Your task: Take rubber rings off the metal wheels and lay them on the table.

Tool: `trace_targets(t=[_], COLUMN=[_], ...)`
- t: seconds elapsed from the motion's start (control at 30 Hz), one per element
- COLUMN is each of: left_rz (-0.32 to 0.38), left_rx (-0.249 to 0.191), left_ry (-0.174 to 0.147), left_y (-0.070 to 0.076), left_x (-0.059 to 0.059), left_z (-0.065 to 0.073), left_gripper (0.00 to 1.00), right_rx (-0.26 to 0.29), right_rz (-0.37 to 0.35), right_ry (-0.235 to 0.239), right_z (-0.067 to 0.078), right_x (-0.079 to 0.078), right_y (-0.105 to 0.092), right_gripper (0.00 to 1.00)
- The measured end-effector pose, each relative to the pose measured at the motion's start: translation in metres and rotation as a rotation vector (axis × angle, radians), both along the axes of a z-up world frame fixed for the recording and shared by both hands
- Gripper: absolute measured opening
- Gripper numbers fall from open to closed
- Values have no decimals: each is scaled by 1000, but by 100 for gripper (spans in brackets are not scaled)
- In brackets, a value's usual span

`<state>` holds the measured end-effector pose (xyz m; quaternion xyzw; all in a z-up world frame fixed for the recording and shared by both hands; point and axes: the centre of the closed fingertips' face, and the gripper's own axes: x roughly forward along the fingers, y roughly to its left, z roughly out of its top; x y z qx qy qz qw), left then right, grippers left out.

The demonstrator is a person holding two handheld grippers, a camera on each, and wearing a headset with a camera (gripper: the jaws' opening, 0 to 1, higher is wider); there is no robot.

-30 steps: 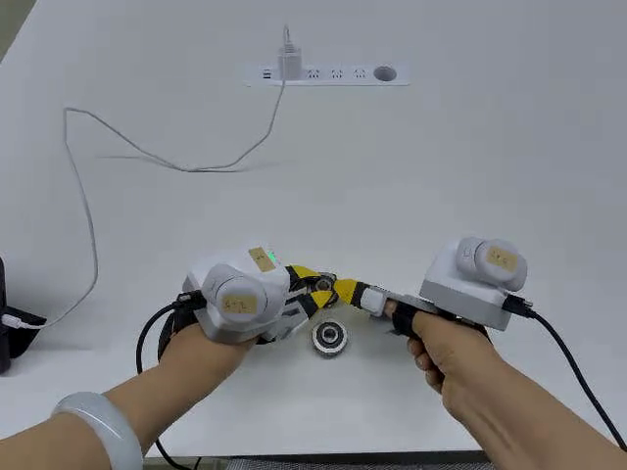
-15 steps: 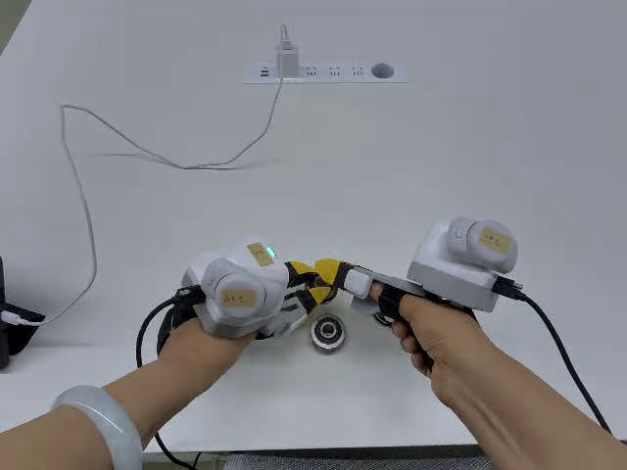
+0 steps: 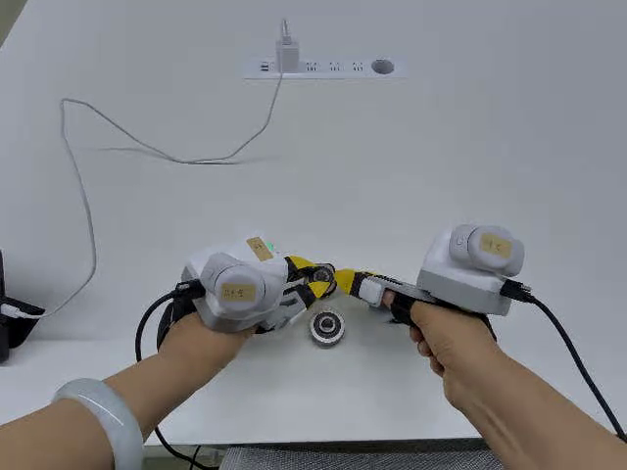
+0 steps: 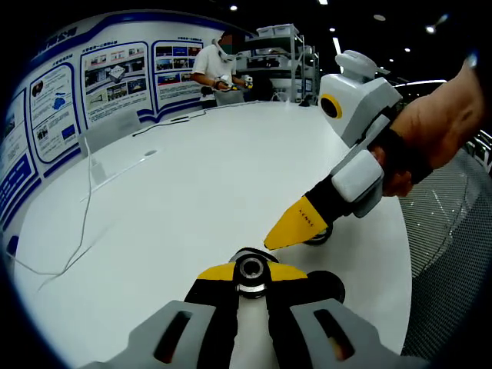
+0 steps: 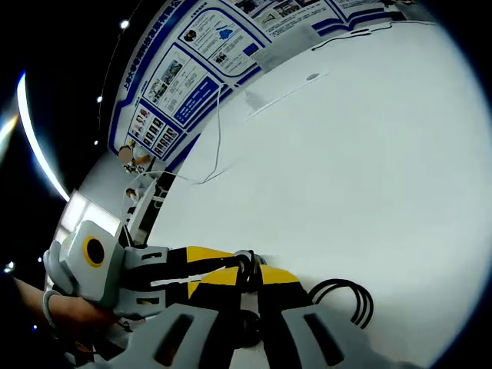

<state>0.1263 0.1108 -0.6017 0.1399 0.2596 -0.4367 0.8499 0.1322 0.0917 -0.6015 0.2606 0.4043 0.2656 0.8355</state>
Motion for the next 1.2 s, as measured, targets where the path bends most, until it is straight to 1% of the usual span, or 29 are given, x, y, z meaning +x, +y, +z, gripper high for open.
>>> trace_targets(t=[0.17,0.27,0.37,0.4,0.43,0.5,0.6,0.73,0.9,1.2], left_rz=[0,0,0,0,0,0,4,4,3,-2], left_rx=[-2,-3,-3,-3,-3,-4,-5,-4,-3,-1], left_ry=[0,0,0,0,0,-1,-1,0,-1,0], left_y=[0,1,1,1,1,1,1,1,1,0], left_x=[1,1,2,1,1,1,1,1,1,1], left_z=[0,-1,-1,-1,-1,-1,0,0,0,0], left_gripper=[14,14,14,14,14,14,14,14,14,14], right_rx=[-33,-38,-39,-22,-17,-22,0,-2,16,21], right_rz=[13,19,20,15,11,13,8,8,8,14], right_ry=[-9,-2,7,14,22,16,27,30,35,26], right_z=[-4,-7,-9,-9,-9,-8,-7,-7,-4,-2], right_x=[0,-1,-2,-2,-3,-3,-3,-3,-4,-3], right_y=[2,3,2,3,4,3,2,2,4,7], right_gripper=[10,10,8,8,6,6,2,1,1,1])
